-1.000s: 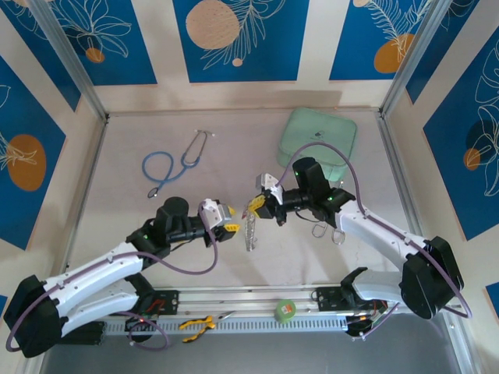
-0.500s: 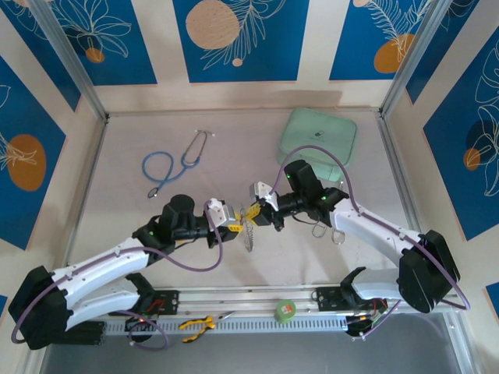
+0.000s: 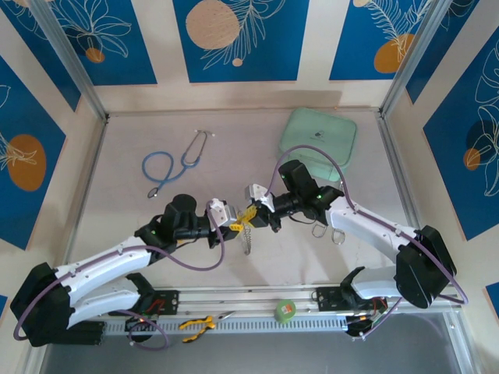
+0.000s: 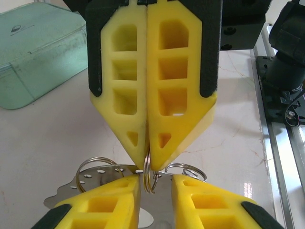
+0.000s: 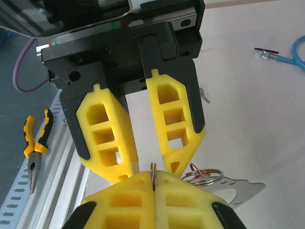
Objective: Put the keys on the keyring
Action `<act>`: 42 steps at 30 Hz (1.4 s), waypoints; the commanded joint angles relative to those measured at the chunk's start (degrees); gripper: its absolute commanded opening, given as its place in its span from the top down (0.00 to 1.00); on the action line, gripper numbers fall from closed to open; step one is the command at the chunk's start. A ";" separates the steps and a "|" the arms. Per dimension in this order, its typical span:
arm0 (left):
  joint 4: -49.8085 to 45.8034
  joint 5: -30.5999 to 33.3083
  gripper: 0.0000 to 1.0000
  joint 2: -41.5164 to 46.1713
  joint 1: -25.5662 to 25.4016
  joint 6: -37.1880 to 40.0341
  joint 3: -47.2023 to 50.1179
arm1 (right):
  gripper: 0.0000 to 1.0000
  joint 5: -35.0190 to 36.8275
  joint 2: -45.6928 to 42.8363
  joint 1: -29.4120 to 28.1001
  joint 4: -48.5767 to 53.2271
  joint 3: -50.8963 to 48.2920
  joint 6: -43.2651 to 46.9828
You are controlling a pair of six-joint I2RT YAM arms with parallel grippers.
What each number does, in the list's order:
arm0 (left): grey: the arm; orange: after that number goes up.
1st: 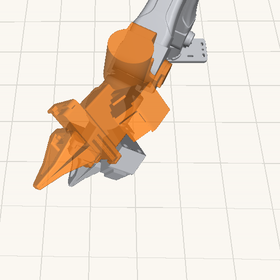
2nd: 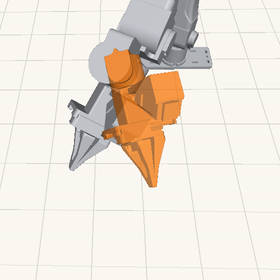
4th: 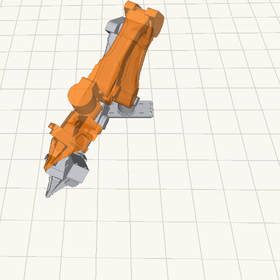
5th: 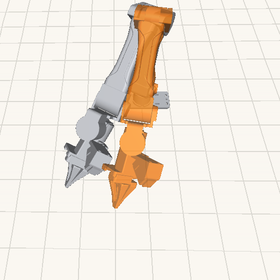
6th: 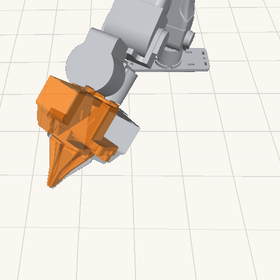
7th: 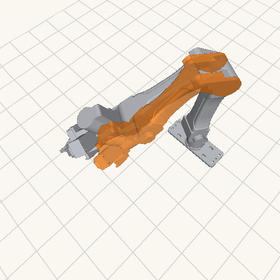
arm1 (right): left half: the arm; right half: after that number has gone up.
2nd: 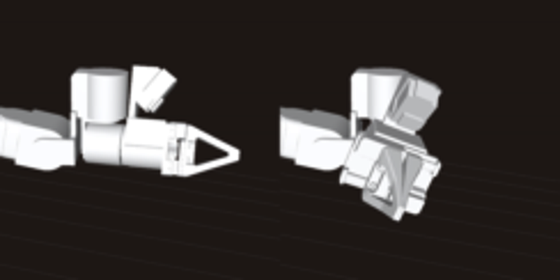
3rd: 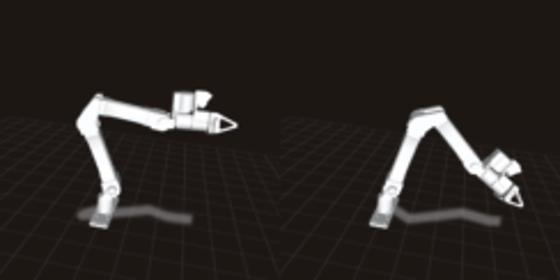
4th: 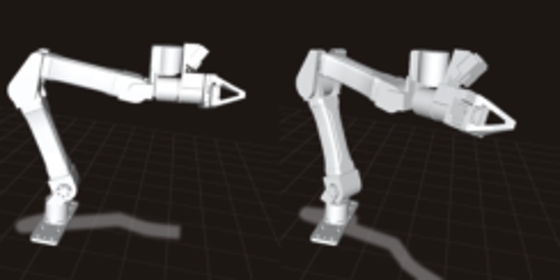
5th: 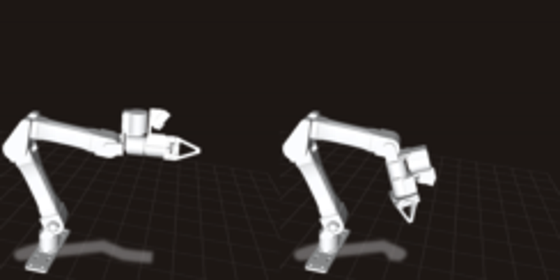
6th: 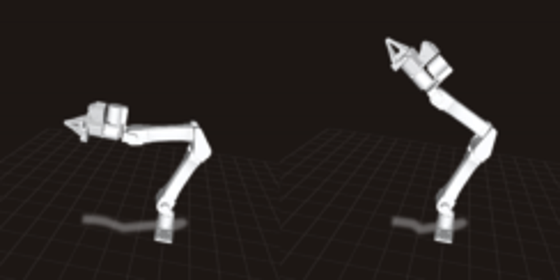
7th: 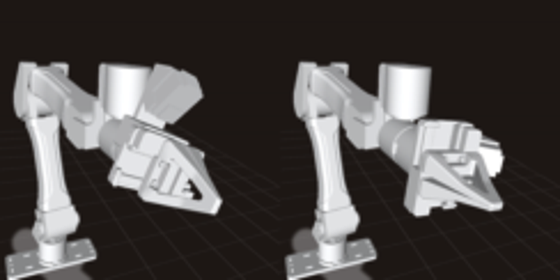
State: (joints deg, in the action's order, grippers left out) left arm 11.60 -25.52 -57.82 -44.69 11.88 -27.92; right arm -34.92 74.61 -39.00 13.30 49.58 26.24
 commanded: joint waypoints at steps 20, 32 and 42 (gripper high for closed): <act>1.80 0.86 1.00 1.59 0.38 3.05 -0.68 | 0.67 0.80 -2.28 0.47 0.33 0.30 -0.47; 1.37 -0.04 1.00 1.05 0.22 6.81 -0.23 | 0.66 5.87 -8.19 0.39 -4.13 -6.71 3.88; 1.76 -1.50 1.00 0.65 0.14 7.34 0.32 | 0.75 6.89 -5.14 -1.65 -7.47 -5.56 3.69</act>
State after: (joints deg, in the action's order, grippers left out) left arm 11.53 -25.10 -57.19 -44.69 17.74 -27.77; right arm -27.62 68.58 -40.01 6.90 43.11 29.21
